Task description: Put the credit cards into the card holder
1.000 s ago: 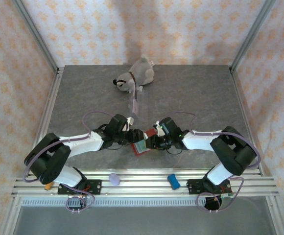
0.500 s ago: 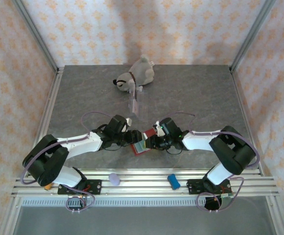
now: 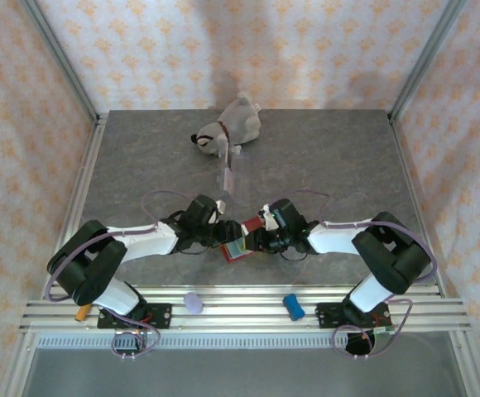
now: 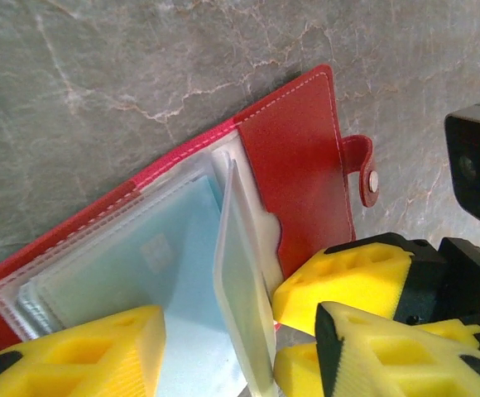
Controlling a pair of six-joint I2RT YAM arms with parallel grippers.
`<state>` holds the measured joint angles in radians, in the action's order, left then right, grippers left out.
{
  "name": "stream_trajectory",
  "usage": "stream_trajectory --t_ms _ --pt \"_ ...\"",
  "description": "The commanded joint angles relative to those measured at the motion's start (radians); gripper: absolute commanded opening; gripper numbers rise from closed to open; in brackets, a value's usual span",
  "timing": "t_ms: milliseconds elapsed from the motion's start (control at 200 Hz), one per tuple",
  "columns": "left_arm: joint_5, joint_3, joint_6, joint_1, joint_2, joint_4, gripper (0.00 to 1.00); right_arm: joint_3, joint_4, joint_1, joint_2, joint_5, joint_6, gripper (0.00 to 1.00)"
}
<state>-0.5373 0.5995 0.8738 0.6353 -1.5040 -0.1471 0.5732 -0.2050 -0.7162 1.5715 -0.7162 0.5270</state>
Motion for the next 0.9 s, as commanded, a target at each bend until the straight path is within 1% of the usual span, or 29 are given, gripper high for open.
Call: stream_trajectory --t_ms 0,75,215,290,436,566,711,736,761,826,896 --pt "-0.030 0.051 0.006 0.007 -0.021 -0.043 0.48 -0.039 0.015 -0.002 0.001 0.021 0.000 0.40" --pt "-0.029 0.066 0.008 0.010 -0.021 -0.042 0.44 -0.041 0.016 -0.002 -0.024 0.027 -0.002 0.42" --pt "-0.049 0.087 0.006 0.013 -0.055 -0.040 0.42 -0.052 0.054 0.000 -0.096 0.087 -0.026 0.55" --pt "-0.056 0.084 0.022 0.015 -0.068 -0.063 0.42 -0.060 0.068 0.005 -0.126 0.100 -0.034 0.57" --pt "-0.058 0.092 0.032 0.020 -0.084 -0.079 0.41 -0.080 0.079 0.006 -0.189 0.107 -0.064 0.60" --pt "-0.054 0.109 0.039 0.023 -0.089 -0.072 0.41 -0.093 0.112 0.010 -0.264 0.149 -0.072 0.60" --pt "-0.056 0.144 0.038 0.026 -0.112 -0.059 0.42 -0.096 0.202 0.030 -0.378 0.242 -0.082 0.60" --pt "-0.056 0.152 0.039 0.027 -0.116 -0.056 0.42 -0.096 0.220 0.040 -0.381 0.265 -0.079 0.60" --pt "-0.056 0.158 0.042 0.029 -0.120 -0.054 0.42 -0.095 0.241 0.050 -0.423 0.288 -0.076 0.60" --pt "-0.051 0.173 0.046 0.035 -0.128 -0.057 0.43 -0.089 0.293 0.080 -0.469 0.327 -0.071 0.60" --pt "-0.050 0.196 0.042 0.038 -0.146 -0.055 0.45 -0.080 0.340 0.106 -0.513 0.357 -0.078 0.60"
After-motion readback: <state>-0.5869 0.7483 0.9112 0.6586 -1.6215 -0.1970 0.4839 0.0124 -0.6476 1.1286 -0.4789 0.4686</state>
